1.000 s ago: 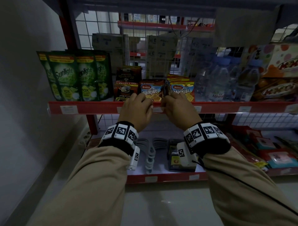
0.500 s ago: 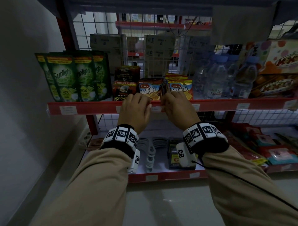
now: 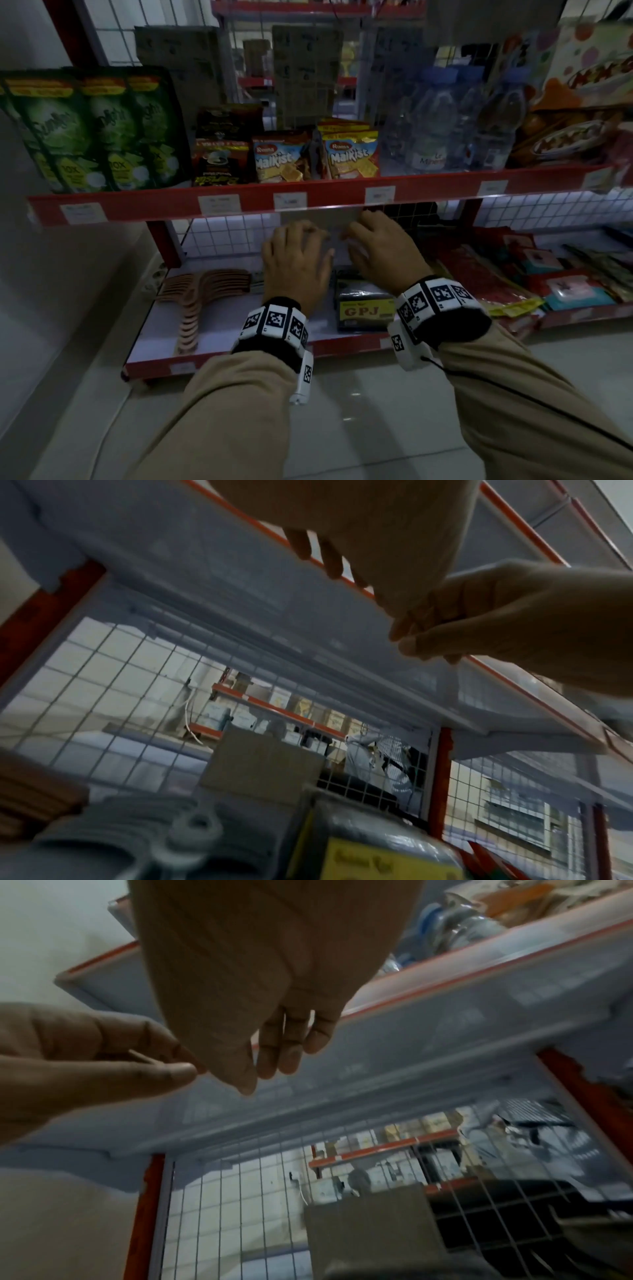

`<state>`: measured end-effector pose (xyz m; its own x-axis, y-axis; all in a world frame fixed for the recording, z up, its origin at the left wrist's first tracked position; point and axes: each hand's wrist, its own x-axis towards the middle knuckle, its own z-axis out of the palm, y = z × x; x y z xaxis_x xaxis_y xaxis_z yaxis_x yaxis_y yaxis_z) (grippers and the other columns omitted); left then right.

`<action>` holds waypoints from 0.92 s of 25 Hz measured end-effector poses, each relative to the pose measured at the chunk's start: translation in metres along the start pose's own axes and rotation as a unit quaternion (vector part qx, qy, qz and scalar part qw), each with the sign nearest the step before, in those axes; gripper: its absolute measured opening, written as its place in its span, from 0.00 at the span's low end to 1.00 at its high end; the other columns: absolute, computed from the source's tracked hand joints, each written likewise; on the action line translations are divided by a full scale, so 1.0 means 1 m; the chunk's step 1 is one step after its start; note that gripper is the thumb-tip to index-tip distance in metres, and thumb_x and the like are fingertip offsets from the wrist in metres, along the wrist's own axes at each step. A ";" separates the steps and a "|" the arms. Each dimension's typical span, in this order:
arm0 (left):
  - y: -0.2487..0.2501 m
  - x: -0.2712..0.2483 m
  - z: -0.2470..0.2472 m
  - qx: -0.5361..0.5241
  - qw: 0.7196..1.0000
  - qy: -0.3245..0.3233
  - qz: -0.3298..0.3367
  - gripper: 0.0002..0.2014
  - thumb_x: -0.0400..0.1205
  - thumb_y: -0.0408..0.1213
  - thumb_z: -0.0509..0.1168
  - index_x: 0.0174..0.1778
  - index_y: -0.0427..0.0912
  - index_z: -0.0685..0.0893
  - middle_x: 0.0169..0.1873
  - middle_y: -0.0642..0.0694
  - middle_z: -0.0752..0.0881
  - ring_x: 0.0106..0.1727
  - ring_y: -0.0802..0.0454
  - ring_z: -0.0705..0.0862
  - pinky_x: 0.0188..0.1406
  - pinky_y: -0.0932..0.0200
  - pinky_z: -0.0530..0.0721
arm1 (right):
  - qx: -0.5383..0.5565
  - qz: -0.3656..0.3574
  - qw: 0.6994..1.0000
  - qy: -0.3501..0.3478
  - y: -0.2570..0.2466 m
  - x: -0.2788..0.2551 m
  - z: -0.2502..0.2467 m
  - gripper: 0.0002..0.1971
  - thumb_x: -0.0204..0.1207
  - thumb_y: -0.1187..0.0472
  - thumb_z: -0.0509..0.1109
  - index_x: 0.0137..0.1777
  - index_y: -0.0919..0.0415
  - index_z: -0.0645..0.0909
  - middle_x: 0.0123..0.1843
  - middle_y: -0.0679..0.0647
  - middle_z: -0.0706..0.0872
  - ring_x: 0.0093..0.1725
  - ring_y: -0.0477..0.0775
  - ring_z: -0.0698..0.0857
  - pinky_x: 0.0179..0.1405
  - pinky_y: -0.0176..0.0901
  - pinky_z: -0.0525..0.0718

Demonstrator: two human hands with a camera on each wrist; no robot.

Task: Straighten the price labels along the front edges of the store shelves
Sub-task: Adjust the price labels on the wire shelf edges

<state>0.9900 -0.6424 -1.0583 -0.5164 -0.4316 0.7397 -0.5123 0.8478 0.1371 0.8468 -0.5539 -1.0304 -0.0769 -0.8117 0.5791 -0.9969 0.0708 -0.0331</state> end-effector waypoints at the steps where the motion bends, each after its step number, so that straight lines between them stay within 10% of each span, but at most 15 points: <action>1: 0.006 -0.009 0.012 -0.008 1.000 -0.004 0.007 0.10 0.79 0.44 0.67 0.53 0.45 0.83 0.53 0.43 0.81 0.54 0.40 0.77 0.51 0.48 0.72 | 0.005 0.011 1.000 -0.019 0.008 -0.015 0.010 0.06 0.75 0.63 0.69 0.50 0.63 0.82 0.47 0.61 0.81 0.46 0.64 0.79 0.41 0.54 0.78; 12: 0.046 -0.121 0.128 -0.030 0.941 -0.337 0.023 0.17 0.82 0.45 0.60 0.67 0.48 0.75 0.65 0.48 0.76 0.64 0.45 0.72 0.59 0.52 0.70 | 0.053 0.120 0.971 -0.202 0.071 -0.182 0.114 0.12 0.72 0.68 0.69 0.55 0.63 0.84 0.53 0.62 0.84 0.50 0.67 0.82 0.44 0.53 0.81; 18: 0.050 -0.146 0.149 -0.024 0.936 -0.352 0.003 0.23 0.77 0.45 0.64 0.68 0.47 0.73 0.69 0.46 0.69 0.68 0.44 0.67 0.63 0.52 0.70 | 0.005 0.082 0.989 -0.126 0.076 -0.209 0.139 0.24 0.57 0.75 0.73 0.56 0.64 0.86 0.52 0.63 0.87 0.46 0.65 0.85 0.42 0.51 0.84; 23: 0.052 -0.152 0.156 -0.011 0.940 -0.342 -0.006 0.23 0.74 0.43 0.65 0.67 0.47 0.75 0.70 0.45 0.69 0.69 0.42 0.67 0.65 0.49 0.70 | -0.024 0.084 0.988 -0.129 0.080 -0.221 0.153 0.30 0.65 0.70 0.66 0.71 0.61 0.76 0.60 0.61 0.82 0.53 0.64 0.80 0.45 0.53 0.81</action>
<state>0.9349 -0.5805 -1.2666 -0.8347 -0.5317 0.1434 -0.5101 0.8446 0.1625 0.7816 -0.4572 -1.2857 -0.2474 -0.9065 0.3421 -0.9687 0.2386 -0.0685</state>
